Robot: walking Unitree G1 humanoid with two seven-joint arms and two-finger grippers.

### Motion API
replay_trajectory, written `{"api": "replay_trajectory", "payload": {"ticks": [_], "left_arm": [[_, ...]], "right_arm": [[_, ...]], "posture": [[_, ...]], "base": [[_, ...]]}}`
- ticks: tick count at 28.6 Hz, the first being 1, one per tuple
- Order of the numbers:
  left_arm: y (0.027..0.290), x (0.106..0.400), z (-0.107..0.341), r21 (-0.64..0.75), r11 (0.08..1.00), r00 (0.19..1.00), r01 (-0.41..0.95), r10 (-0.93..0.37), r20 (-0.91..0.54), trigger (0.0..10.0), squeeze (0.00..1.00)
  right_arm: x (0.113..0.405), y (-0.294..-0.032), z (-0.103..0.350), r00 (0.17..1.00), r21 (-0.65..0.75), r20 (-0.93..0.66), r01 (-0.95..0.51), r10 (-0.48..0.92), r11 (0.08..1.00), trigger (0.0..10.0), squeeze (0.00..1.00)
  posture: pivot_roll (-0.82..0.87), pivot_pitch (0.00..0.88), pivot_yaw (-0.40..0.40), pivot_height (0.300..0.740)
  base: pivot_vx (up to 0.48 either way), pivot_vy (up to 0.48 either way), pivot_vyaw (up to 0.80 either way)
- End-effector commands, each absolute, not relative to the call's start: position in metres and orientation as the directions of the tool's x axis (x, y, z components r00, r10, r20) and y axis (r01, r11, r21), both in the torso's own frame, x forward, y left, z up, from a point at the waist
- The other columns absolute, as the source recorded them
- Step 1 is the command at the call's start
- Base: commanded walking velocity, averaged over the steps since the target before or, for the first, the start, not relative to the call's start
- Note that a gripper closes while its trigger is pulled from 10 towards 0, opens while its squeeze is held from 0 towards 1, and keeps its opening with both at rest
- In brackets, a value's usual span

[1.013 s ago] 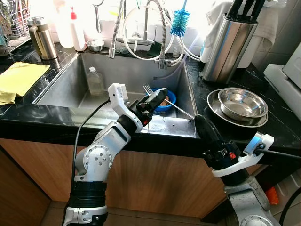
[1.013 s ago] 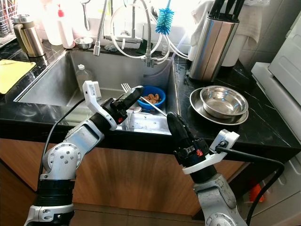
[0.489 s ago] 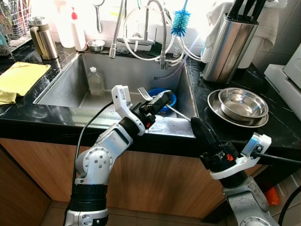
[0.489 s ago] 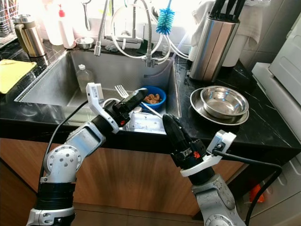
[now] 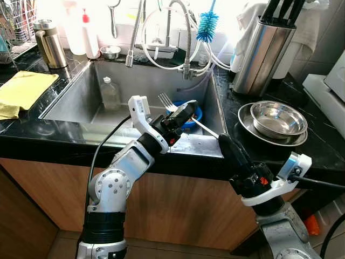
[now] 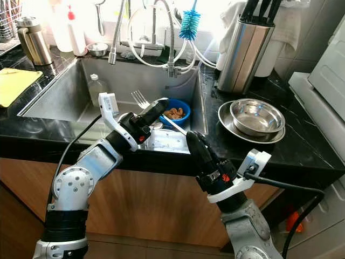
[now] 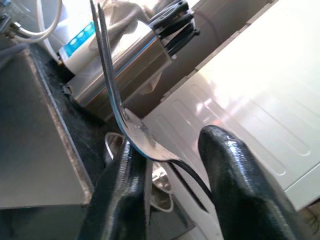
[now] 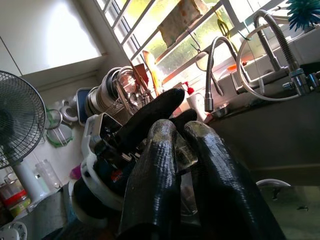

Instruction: Kitchen organization

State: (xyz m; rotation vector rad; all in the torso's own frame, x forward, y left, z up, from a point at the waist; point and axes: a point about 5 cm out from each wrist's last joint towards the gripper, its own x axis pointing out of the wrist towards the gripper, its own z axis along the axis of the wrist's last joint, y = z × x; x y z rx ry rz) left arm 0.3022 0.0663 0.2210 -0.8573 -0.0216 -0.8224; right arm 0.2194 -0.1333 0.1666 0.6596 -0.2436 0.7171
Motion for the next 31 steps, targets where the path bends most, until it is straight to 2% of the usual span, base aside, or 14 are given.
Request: {"api": "replay_trajectory", "payload": {"ticks": [1,16,20,23,24,25,26,31], "left_arm": [[0.063,0.302,0.218,-0.651,0.402,0.703,0.644,-0.648,0.294,0.0,0.0],[0.063,0.303,0.218,-0.646,0.409,0.706,0.644,-0.643,0.297,0.0,0.0],[0.064,0.304,0.219,-0.643,0.415,0.709,0.644,-0.64,0.297,0.0,0.0],[0.065,0.305,0.216,-0.612,0.459,0.718,0.644,-0.64,0.275,0.0,0.0],[0.066,0.305,0.214,-0.612,0.47,0.727,0.636,-0.631,0.271,0.0,0.0],[0.066,0.305,0.214,-0.612,0.47,0.727,0.636,-0.631,0.271,0.0,0.0],[0.068,0.306,0.214,-0.621,0.476,0.74,0.623,-0.617,0.269,0.0,0.0],[0.072,0.309,0.213,-0.627,0.49,0.756,0.606,-0.599,0.264,0.0,0.0]], "right_arm": [[0.217,-0.127,0.175,0.686,0.433,0.455,-0.728,0.568,0.531,10.0,0.0],[0.218,-0.125,0.174,0.683,0.412,0.436,-0.731,0.586,0.545,10.0,0.0],[0.22,-0.125,0.172,0.697,0.403,0.416,-0.717,0.585,0.569,10.0,0.0],[0.223,-0.127,0.166,0.728,0.407,0.38,-0.686,0.571,0.603,10.0,0.0],[0.223,-0.127,0.166,0.737,0.413,0.377,-0.676,0.561,0.61,10.0,0.83],[0.223,-0.127,0.166,0.737,0.413,0.377,-0.676,0.561,0.61,10.0,0.83],[0.224,-0.128,0.166,0.742,0.417,0.378,-0.67,0.554,0.614,10.0,1.0],[0.224,-0.129,0.165,0.746,0.415,0.371,-0.666,0.553,0.62,10.0,1.0]], "posture": [[0.11,0.0,-0.083,0.74],[0.11,0.0,-0.082,0.74],[0.11,0.0,-0.08,0.74],[0.1,0.0,-0.078,0.74],[0.1,0.0,-0.079,0.74],[0.1,0.0,-0.079,0.74],[0.1,0.0,-0.078,0.74],[0.1,0.006,-0.077,0.74]], "base": [[0.0,0.0,0.0],[0.0,0.0,0.0],[0.0,0.0,0.0],[0.0,0.0,0.0],[0.0,0.0,0.0],[0.0,0.0,0.0],[0.0,0.0,0.0],[0.0,0.0,0.0]]}}
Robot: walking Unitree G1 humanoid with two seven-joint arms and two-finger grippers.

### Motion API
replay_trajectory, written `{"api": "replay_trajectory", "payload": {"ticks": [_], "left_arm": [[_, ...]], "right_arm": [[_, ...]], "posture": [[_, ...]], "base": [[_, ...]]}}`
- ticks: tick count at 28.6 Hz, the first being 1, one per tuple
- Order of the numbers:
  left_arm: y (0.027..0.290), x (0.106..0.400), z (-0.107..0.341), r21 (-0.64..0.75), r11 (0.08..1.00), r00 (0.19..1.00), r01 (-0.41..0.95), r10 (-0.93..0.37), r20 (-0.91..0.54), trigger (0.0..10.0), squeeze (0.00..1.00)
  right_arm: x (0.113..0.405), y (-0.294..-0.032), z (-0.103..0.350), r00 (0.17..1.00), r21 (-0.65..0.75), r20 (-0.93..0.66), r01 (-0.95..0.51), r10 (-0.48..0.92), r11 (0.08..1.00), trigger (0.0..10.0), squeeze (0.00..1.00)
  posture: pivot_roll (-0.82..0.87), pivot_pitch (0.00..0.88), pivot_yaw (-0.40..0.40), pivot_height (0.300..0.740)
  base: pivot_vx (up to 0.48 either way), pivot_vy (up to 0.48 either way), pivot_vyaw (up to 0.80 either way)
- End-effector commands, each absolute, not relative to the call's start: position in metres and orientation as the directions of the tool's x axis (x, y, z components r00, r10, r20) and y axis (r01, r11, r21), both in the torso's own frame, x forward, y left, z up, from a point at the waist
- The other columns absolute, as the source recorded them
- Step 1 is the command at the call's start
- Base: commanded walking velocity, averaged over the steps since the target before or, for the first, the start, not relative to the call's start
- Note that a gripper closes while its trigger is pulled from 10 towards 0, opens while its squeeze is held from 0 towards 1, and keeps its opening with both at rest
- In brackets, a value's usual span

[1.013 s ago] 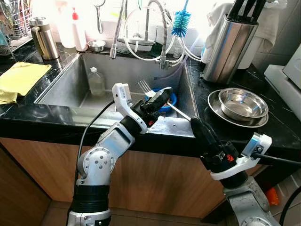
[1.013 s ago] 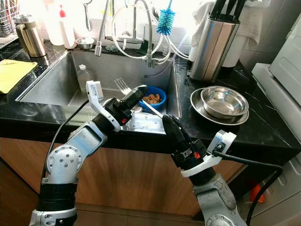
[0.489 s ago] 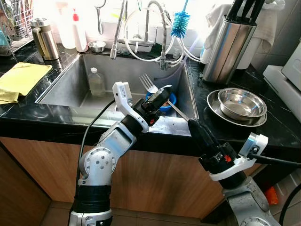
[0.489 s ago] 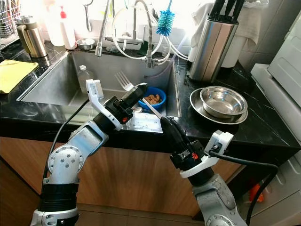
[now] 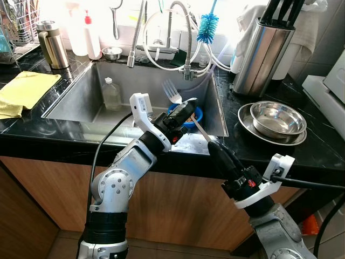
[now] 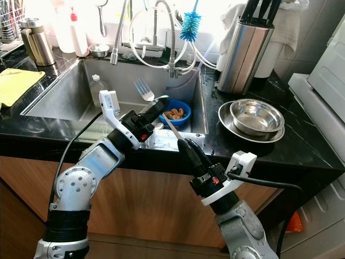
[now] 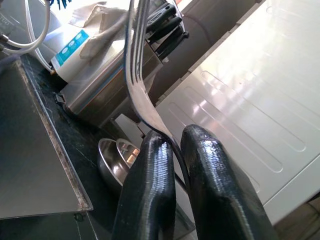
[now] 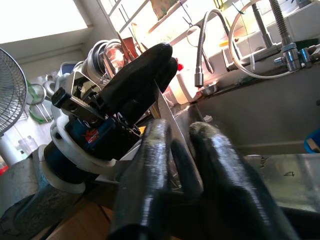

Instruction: Kitchen organization

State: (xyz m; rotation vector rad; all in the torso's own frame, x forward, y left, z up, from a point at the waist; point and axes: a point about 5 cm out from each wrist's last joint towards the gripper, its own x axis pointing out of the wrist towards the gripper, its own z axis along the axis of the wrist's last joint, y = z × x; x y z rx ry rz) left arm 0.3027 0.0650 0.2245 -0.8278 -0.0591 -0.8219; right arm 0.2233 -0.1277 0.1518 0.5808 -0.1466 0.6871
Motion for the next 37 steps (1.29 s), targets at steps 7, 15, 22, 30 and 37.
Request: {"api": "replay_trajectory", "payload": {"ticks": [7,15,22,30,37], "left_arm": [[0.081,0.315,0.216,-0.651,0.505,0.797,0.566,-0.537,0.276,0.0,0.0],[0.111,0.333,0.221,-0.698,0.602,0.921,0.387,-0.283,0.267,2.9,0.0],[0.146,0.346,0.225,-0.632,0.755,0.97,0.175,-0.023,0.241,10.0,0.0],[0.147,0.345,0.229,-0.388,0.915,0.953,0.113,0.01,0.303,10.0,0.0],[0.133,0.344,0.233,-0.264,0.951,0.931,0.158,-0.054,0.362,10.0,0.0]], "right_arm": [[0.224,-0.128,0.162,0.763,0.411,0.351,-0.646,0.543,0.643,10.0,0.0],[0.219,-0.128,0.158,0.767,0.412,0.329,-0.642,0.551,0.647,10.0,0.0],[0.22,-0.131,0.157,0.788,0.409,0.317,-0.616,0.528,0.673,10.0,0.0],[0.238,-0.156,0.155,0.911,0.368,0.259,-0.4,0.32,0.84,10.0,0.0],[0.245,-0.167,0.168,0.942,0.302,0.266,-0.282,0.204,0.911,10.0,0.0]], "posture": [[0.1,0.013,-0.075,0.74],[0.09,0.014,-0.079,0.74],[0.09,0.013,-0.079,0.74],[0.09,0.004,-0.077,0.74],[0.08,0.0,-0.077,0.74]], "base": [[0.0,0.0,0.0],[0.0,0.0,0.0],[0.0,0.0,0.0],[0.0,0.0,0.0],[0.0,0.0,0.0]]}}
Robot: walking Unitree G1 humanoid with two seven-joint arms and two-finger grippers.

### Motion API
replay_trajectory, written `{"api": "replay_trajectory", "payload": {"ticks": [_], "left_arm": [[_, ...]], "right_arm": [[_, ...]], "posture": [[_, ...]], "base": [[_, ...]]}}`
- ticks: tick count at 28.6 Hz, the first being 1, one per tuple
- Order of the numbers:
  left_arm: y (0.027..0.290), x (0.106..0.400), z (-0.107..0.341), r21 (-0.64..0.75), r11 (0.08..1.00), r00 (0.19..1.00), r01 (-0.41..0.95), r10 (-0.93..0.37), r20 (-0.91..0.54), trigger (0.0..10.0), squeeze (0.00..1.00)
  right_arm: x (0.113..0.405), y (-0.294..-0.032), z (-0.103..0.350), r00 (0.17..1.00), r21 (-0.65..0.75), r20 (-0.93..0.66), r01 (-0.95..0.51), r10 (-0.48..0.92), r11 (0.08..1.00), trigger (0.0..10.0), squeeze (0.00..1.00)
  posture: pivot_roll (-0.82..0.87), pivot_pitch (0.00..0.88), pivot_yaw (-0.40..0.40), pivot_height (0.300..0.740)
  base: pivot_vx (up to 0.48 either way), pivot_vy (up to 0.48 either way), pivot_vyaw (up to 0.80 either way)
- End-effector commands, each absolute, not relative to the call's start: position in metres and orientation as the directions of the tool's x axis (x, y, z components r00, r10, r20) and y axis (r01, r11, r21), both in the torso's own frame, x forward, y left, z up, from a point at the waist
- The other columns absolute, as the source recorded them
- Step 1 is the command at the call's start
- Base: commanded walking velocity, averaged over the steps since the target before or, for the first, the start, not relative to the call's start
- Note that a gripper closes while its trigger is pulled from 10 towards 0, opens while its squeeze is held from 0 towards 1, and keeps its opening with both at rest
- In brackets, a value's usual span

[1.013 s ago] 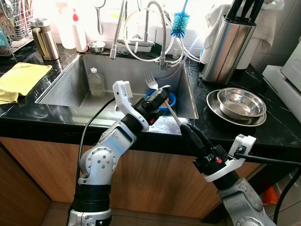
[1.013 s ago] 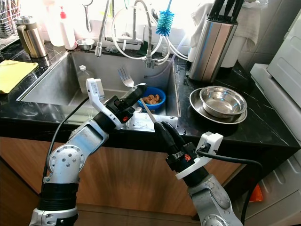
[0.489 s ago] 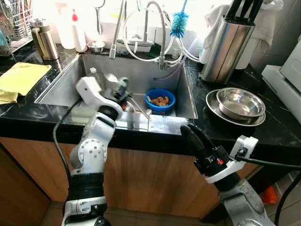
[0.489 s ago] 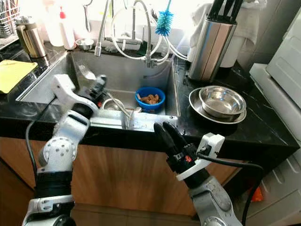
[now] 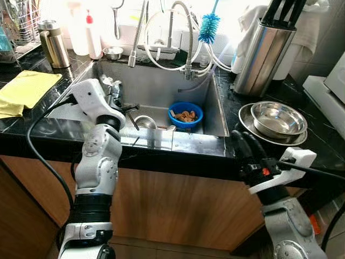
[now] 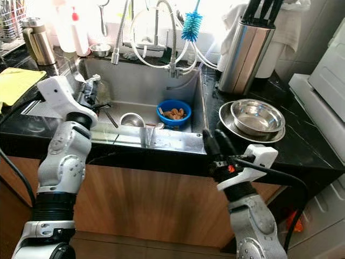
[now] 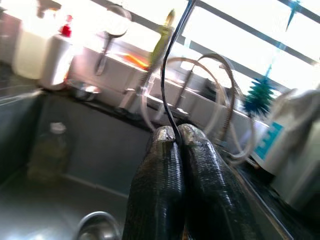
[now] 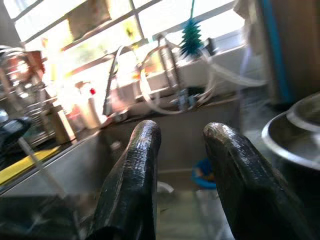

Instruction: Kitchen organization

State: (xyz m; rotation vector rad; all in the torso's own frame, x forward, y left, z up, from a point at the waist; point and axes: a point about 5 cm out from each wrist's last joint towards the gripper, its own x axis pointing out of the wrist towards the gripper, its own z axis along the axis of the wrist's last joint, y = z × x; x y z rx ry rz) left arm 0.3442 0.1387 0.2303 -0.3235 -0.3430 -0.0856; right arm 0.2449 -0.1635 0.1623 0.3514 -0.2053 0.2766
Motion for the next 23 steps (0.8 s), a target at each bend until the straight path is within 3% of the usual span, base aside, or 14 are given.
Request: {"api": "replay_trajectory", "payload": {"ticks": [1,23], "left_arm": [[0.13,0.342,0.233,-0.228,0.959,0.922,0.169,-0.072,0.381,10.0,0.0],[0.117,0.335,0.22,0.097,0.985,0.888,0.144,-0.172,0.426,10.0,0.0]], "right_arm": [[0.246,-0.167,0.169,0.947,0.261,0.261,-0.255,0.186,0.931,10.0,0.0],[0.25,-0.156,0.171,0.953,0.136,0.255,-0.203,0.164,0.97,10.0,0.0]], "posture": [[0.08,0.0,-0.076,0.74],[0.08,0.0,-0.074,0.74]], "base": [[0.0,0.0,0.0],[0.0,0.0,0.0]]}}
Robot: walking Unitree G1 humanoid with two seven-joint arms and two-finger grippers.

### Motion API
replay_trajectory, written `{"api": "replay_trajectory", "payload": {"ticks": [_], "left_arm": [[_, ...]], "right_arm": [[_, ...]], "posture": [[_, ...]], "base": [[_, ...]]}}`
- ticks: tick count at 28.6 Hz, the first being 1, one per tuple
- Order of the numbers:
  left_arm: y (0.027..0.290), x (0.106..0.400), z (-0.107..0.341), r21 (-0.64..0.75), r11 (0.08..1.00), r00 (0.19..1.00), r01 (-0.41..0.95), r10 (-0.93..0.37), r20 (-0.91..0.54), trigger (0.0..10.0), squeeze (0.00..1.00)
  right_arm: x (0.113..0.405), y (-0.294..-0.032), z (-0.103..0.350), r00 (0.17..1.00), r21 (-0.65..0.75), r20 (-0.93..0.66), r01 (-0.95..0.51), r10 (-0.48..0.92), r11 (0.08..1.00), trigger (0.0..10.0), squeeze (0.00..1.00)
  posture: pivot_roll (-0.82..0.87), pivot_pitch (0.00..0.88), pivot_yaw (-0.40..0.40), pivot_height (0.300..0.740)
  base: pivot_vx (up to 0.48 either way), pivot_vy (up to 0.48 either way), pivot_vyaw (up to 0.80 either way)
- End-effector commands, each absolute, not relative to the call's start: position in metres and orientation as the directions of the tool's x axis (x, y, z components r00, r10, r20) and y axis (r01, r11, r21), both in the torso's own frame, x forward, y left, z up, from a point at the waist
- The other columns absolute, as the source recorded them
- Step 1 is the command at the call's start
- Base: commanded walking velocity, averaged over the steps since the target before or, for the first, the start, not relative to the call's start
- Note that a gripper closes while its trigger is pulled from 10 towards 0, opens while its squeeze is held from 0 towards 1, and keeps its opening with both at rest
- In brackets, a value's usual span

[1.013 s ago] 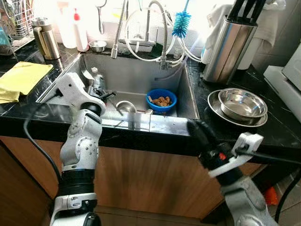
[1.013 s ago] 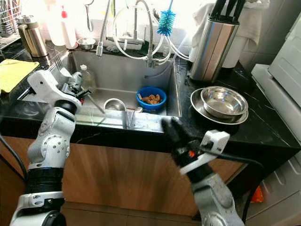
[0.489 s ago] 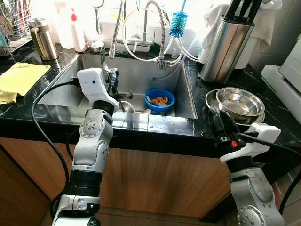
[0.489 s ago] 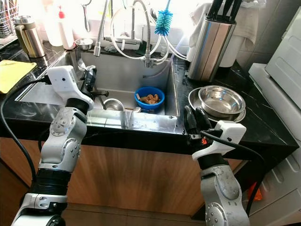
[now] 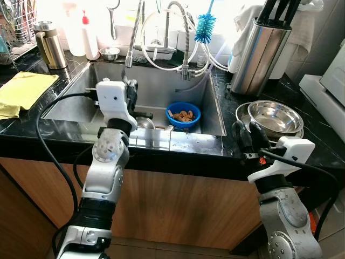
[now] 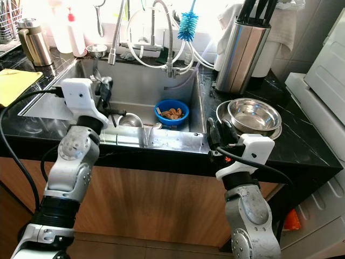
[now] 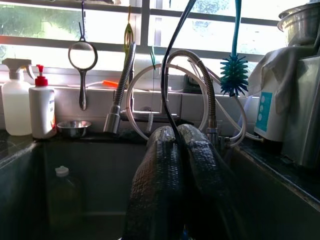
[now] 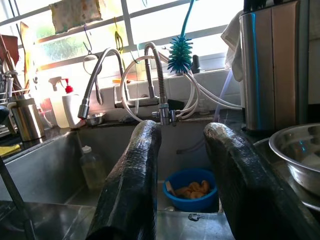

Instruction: Kitchen organization

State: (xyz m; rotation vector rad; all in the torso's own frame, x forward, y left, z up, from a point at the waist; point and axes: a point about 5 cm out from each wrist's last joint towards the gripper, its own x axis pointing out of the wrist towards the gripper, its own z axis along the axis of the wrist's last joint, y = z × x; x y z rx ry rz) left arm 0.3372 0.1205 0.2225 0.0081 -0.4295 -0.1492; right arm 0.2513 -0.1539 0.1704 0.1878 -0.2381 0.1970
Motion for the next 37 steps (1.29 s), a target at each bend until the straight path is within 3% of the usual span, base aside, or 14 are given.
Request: {"api": "replay_trajectory", "payload": {"ticks": [1,3,8,24,37], "left_arm": [[0.118,0.334,0.223,0.136,0.984,0.876,0.118,-0.168,0.452,10.0,0.0],[0.118,0.333,0.225,0.162,0.982,0.867,0.1,-0.166,0.47,10.0,0.0],[0.112,0.327,0.234,0.202,0.977,0.826,0.075,-0.174,0.536,10.0,0.0],[0.111,0.325,0.22,0.19,0.981,0.821,0.042,-0.142,0.553,10.0,0.0],[0.113,0.329,0.218,0.153,0.988,0.832,0.034,-0.113,0.543,10.0,0.0]], "right_arm": [[0.25,-0.156,0.171,0.953,0.119,0.255,-0.196,0.161,0.973,10.0,0.0],[0.25,-0.156,0.171,0.953,0.107,0.256,-0.191,0.159,0.976,10.0,0.0],[0.253,-0.169,0.19,0.933,-0.023,0.359,-0.019,0.026,1.0,10.0,0.0],[0.251,-0.174,0.182,0.924,-0.119,0.381,0.08,-0.029,0.99,10.0,0.0],[0.253,-0.169,0.179,0.93,-0.173,0.367,0.072,-0.003,0.982,10.0,0.0]], "posture": [[0.08,0.003,-0.074,0.74],[0.08,0.003,-0.074,0.74],[0.08,0.015,-0.072,0.74],[0.08,0.021,-0.079,0.74],[0.08,0.02,-0.079,0.74]], "base": [[0.0,0.0,0.0],[0.0,0.0,0.0],[0.0,0.0,0.0],[0.0,0.0,0.0],[0.06,0.0,0.07]]}}
